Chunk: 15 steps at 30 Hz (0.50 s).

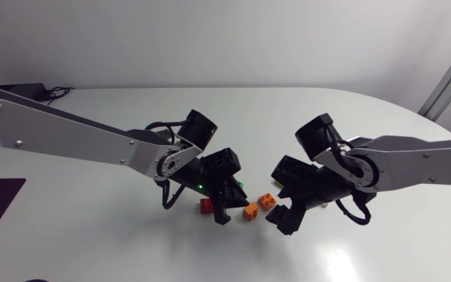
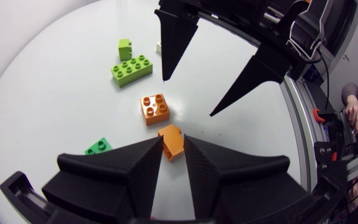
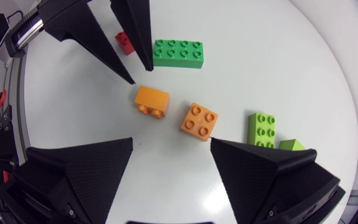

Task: Separate the duplo bricks

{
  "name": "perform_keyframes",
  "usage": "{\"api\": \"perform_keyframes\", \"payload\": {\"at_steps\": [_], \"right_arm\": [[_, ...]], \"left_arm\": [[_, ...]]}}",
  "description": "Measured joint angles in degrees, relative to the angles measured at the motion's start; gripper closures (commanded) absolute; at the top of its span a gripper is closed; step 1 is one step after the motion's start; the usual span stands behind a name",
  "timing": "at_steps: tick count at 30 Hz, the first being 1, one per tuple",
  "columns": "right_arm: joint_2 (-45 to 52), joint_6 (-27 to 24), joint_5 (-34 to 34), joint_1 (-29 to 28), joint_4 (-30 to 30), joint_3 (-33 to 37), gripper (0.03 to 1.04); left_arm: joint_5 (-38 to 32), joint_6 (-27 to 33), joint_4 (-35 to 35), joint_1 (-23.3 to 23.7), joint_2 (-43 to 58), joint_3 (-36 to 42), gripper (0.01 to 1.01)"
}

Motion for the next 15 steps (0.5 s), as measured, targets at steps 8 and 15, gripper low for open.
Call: {"api": "perform_keyframes", "payload": {"at_steps": [8,15], "right_arm": [[-0.8,-0.4,-0.5,-1.8,0.0,-0.4,0.16],[-1.0,-0.4,-0.6,-1.7,0.0,-1.5,0.16]], "left_arm": [[-3.9,1.9,-9.5,-0.6,0.2,1.7,0.77],[-6.6,2.8,-12.0,-2.7,1.9,5.9,0.77]]}}
